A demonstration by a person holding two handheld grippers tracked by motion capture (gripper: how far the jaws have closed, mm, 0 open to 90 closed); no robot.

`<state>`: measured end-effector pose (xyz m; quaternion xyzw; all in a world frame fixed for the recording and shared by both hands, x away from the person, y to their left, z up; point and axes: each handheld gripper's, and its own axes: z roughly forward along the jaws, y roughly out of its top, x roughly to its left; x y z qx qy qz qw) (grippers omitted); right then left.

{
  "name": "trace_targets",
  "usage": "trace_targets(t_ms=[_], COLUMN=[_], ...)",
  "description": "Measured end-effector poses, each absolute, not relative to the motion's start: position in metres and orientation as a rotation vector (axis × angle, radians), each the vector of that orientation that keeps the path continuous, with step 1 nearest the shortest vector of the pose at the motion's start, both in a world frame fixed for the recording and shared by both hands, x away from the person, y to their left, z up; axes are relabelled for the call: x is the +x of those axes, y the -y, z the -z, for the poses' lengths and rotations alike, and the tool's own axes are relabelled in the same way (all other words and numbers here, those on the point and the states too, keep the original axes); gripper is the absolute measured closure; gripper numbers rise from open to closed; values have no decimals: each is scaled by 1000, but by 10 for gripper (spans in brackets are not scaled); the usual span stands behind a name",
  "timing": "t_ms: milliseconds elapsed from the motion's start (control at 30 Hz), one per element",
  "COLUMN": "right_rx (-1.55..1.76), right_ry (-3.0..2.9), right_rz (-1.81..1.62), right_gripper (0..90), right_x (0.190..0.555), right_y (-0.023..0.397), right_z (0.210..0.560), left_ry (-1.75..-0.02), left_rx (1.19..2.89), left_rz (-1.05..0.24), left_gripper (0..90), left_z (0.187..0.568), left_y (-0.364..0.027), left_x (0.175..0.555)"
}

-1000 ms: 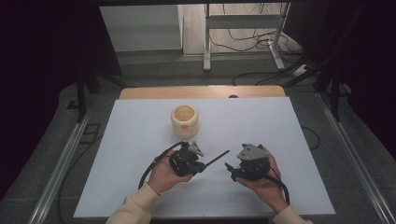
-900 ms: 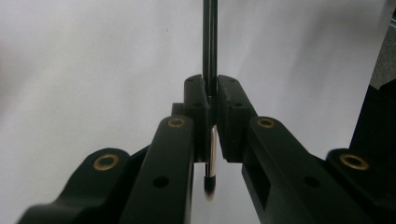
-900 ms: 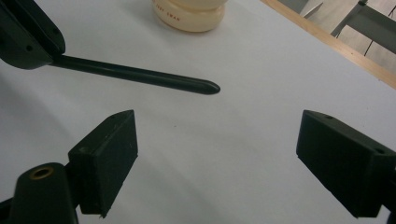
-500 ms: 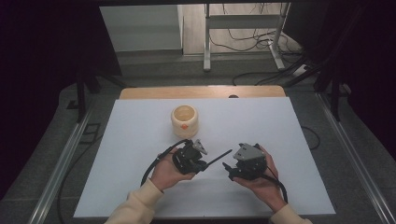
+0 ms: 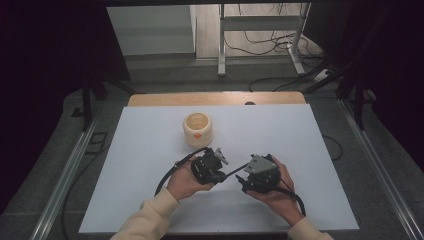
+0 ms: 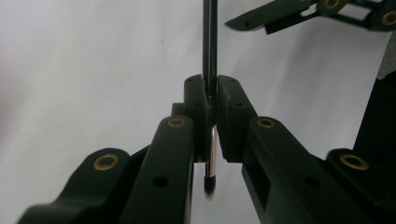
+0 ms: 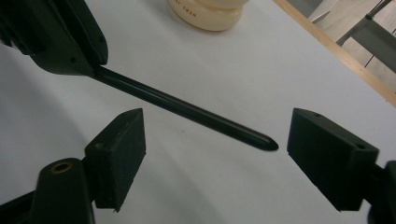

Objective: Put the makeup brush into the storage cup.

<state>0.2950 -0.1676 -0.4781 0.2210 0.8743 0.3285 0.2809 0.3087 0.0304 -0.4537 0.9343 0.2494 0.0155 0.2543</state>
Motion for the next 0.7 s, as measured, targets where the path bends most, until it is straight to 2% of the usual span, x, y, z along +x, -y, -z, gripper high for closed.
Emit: trace_targets(t_ms=[300, 533, 700], right_rx=[490, 390, 340], right_ry=[-2373, -2413, -2445], right_rz=[-845, -788, -770], right_gripper=[355, 561, 667], right_x=[294, 290, 290], right_y=[163, 160, 160], right_z=[482, 487, 488], left_ry=[-657, -653, -645], left_rx=[2558, 2548, 2512], left_rz=[-16, -1, -9], left_gripper=[835, 835, 828], left_z=[454, 452, 448], left_y=[-25, -23, -30], left_x=[313, 312, 313])
